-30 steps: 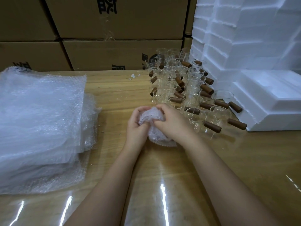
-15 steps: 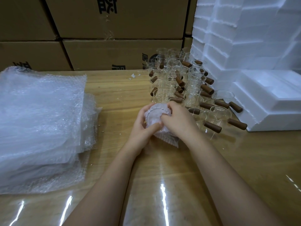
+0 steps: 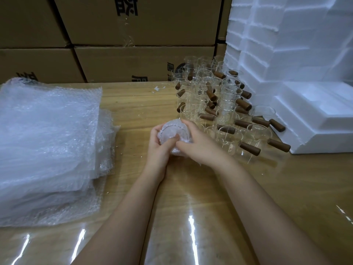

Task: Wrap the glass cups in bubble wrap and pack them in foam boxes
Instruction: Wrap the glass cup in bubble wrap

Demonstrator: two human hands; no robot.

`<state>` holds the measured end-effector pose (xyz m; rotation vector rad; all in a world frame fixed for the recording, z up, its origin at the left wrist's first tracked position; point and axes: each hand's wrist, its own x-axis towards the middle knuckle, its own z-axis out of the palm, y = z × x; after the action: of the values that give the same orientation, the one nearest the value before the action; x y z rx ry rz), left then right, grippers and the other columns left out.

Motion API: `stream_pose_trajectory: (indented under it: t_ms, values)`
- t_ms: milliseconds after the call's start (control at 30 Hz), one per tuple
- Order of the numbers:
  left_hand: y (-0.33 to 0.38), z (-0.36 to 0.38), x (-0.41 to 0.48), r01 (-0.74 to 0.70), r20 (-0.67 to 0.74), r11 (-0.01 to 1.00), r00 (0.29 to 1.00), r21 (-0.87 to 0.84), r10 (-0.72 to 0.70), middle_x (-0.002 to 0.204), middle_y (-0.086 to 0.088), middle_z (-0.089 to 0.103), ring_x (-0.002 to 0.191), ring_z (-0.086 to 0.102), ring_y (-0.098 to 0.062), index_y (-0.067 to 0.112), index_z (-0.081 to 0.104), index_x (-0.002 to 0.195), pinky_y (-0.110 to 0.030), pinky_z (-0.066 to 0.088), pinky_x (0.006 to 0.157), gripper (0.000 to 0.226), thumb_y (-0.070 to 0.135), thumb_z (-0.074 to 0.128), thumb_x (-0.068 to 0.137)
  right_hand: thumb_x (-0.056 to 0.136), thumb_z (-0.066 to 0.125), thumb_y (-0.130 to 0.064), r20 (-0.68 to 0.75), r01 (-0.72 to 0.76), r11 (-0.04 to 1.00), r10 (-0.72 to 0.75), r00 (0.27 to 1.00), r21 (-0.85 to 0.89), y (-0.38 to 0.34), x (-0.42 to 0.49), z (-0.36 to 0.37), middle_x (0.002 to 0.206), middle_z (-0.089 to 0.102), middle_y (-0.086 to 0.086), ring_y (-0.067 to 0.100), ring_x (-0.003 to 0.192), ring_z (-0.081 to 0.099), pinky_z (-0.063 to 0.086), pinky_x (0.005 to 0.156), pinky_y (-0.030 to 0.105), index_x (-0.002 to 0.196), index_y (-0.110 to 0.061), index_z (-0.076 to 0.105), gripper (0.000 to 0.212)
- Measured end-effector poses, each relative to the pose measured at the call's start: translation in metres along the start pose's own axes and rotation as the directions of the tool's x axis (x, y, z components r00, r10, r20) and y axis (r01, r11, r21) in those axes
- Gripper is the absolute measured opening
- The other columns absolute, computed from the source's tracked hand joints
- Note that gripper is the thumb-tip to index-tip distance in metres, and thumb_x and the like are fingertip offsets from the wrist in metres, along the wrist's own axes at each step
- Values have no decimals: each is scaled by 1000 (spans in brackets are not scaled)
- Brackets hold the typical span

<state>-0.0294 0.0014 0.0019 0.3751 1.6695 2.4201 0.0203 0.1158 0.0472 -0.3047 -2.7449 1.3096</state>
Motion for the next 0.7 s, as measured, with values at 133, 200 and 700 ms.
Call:
stream_pose_trajectory:
  t_ms: [133,200,700]
  values:
    - [-4,4,-1,-46,-18,987,999,153,49,94,-5,60,74,61,-7,18,44,97,-22,51,66,31,13,70,80,87,51,-28,-112,47,972,-75,991,-228,-1,0,-1,139,48,1,25,122,49,43,97,38,141,-36,35,57]
    - [-5,6,-3,-84,-21,952,995,293,94,93,3,58,78,59,-7,23,44,94,-26,49,71,33,25,68,72,87,50,-24,-116,74,933,-122,986,-352,-1,-2,-7,140,47,-2,24,121,50,42,94,36,139,-38,38,56]
    - [-2,4,-5,-200,-28,851,969,486,244,88,27,64,84,57,15,40,56,96,-5,41,74,50,2,53,64,81,52,-60,-164,-26,775,-101,981,-631,-7,-6,-8,129,55,0,23,117,52,35,93,41,137,-24,39,68]
